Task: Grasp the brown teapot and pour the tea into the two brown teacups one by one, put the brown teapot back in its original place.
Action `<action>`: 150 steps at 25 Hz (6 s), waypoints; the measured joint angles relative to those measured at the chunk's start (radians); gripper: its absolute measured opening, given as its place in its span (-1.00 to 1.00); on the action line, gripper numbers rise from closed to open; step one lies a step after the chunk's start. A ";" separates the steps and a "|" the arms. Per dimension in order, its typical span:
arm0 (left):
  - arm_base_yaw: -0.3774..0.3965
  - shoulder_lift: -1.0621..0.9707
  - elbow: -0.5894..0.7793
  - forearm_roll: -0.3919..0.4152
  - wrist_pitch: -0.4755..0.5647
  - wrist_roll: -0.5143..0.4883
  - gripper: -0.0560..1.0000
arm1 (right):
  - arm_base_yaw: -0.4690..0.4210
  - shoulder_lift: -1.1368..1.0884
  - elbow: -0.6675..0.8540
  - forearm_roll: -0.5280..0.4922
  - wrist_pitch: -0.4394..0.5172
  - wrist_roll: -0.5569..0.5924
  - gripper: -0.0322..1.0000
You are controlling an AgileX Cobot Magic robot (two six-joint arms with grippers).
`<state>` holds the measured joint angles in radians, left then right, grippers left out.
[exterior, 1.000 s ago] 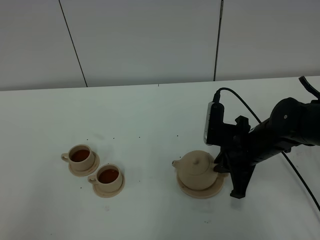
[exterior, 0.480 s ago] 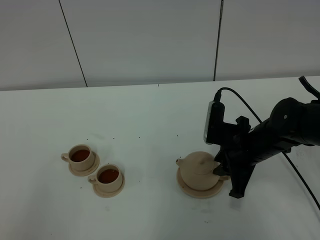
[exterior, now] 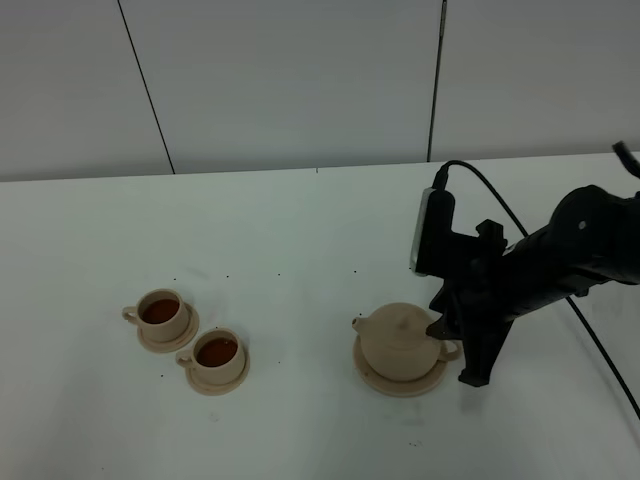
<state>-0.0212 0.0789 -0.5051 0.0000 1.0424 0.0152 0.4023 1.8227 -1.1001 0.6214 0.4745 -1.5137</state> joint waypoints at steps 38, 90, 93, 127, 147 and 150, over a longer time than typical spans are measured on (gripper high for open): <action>0.000 0.000 0.000 0.000 0.000 0.000 -0.45 | -0.020 -0.613 0.230 0.197 -0.301 0.277 -0.46; 0.000 0.000 0.000 0.000 0.000 0.000 -0.45 | -0.443 -1.421 0.386 -0.609 0.464 1.411 -0.03; 0.000 0.000 0.000 0.000 0.000 0.000 -0.45 | -0.443 -1.463 0.422 -0.606 0.469 1.432 -0.03; 0.000 0.000 0.000 0.000 0.000 0.000 -0.45 | -0.443 -1.807 0.585 -0.544 0.578 1.540 -0.04; 0.000 0.000 0.000 0.000 0.000 0.000 -0.45 | -0.443 -1.807 0.614 -0.544 0.594 1.504 -0.14; 0.000 0.000 0.000 0.000 0.000 0.000 -0.45 | -0.443 -1.807 0.614 -0.544 0.594 1.504 -0.17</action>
<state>-0.0212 0.0789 -0.5051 0.0000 1.0424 0.0152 -0.0408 0.0157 -0.4862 0.0778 1.0684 -0.0100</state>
